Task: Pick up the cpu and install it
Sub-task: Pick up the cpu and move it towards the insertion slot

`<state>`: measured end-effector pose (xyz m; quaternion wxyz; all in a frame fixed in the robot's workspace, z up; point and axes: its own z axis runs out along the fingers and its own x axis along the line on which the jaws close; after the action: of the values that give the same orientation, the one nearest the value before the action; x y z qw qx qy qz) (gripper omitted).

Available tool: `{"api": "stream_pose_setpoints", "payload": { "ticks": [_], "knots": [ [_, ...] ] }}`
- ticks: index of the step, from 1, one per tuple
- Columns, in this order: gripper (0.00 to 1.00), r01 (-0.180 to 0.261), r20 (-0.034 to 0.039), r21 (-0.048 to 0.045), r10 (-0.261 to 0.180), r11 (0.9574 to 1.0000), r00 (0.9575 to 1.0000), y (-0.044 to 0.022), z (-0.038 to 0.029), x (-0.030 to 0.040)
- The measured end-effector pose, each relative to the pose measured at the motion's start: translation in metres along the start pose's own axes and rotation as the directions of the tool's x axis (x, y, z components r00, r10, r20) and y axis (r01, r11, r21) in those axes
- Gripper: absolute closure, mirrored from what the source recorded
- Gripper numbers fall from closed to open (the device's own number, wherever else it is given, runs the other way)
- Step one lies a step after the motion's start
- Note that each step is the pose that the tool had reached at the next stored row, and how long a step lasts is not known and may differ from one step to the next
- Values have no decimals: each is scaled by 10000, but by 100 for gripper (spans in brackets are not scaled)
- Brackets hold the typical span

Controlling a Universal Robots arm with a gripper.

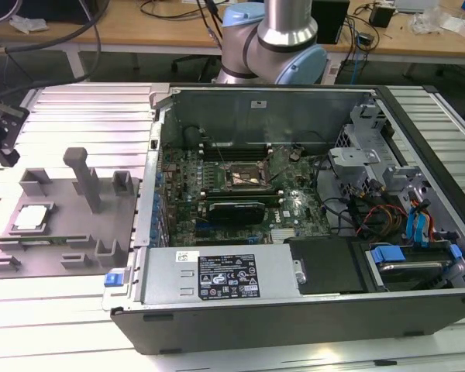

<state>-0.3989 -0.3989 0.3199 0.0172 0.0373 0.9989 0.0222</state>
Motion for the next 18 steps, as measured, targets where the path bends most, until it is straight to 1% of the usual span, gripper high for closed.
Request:
{"api": "stream_pose_setpoints", "payload": {
  "ticks": [4,8,11,12,16,18],
  "knots": [
    [89,2,29,1,-2,10000,10000,-7,44,70],
    [89,2,49,2,-2,10000,10000,-12,84,120],
    [89,4,54,3,-4,10000,10000,-26,189,159],
    [89,2,53,3,-2,10000,10000,-30,214,163],
    [89,2,53,3,-2,10000,10000,-40,283,173],
    [89,2,53,3,-2,10000,10000,-46,330,178]
  ]
}}
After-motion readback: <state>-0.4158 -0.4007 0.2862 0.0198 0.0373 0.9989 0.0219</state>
